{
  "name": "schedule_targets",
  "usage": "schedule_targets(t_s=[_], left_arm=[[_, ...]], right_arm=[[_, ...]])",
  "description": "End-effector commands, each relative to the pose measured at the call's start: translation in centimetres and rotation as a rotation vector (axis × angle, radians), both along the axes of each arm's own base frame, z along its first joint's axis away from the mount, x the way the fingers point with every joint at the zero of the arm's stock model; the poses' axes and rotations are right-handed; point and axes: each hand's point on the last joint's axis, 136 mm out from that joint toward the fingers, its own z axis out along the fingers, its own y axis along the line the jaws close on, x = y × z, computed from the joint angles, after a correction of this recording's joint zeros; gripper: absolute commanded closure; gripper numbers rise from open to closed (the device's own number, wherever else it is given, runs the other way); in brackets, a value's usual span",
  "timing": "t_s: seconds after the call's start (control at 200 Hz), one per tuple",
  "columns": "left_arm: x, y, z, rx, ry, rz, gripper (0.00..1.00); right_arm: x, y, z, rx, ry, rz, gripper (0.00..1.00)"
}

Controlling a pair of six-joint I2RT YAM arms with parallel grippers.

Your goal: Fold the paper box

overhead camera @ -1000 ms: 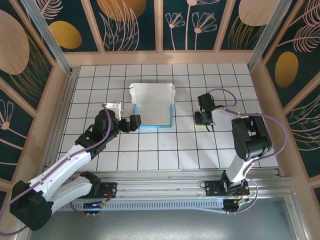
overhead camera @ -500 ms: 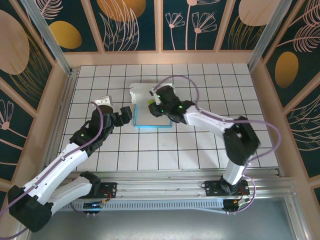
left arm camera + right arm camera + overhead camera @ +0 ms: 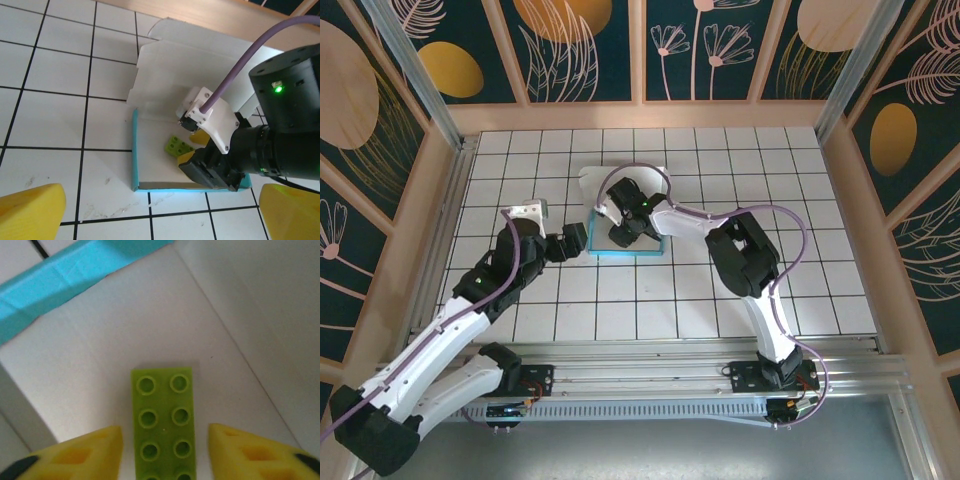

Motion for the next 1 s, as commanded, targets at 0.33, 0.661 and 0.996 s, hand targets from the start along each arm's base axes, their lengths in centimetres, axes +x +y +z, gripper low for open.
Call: schedule_targets(t_s=[0.33, 0.661, 0.996], left_arm=[[6.1, 2.2, -0.5, 0.256, 0.016, 0.064, 0.19], [12.9, 0.4, -4.0, 0.087, 0.143, -0.214, 0.13], [16.7, -0.5, -7.0, 0.1, 0.114, -0.338, 0.06]], right_arm=[[0.4, -9.0, 14.8, 0.602, -0.063, -0.301, 0.35], [4.1, -13.8, 13.0, 0.662, 0.099, -0.305, 0.28], [7.2, -12.2, 11.3, 0.653, 0.109, -0.285, 0.38]])
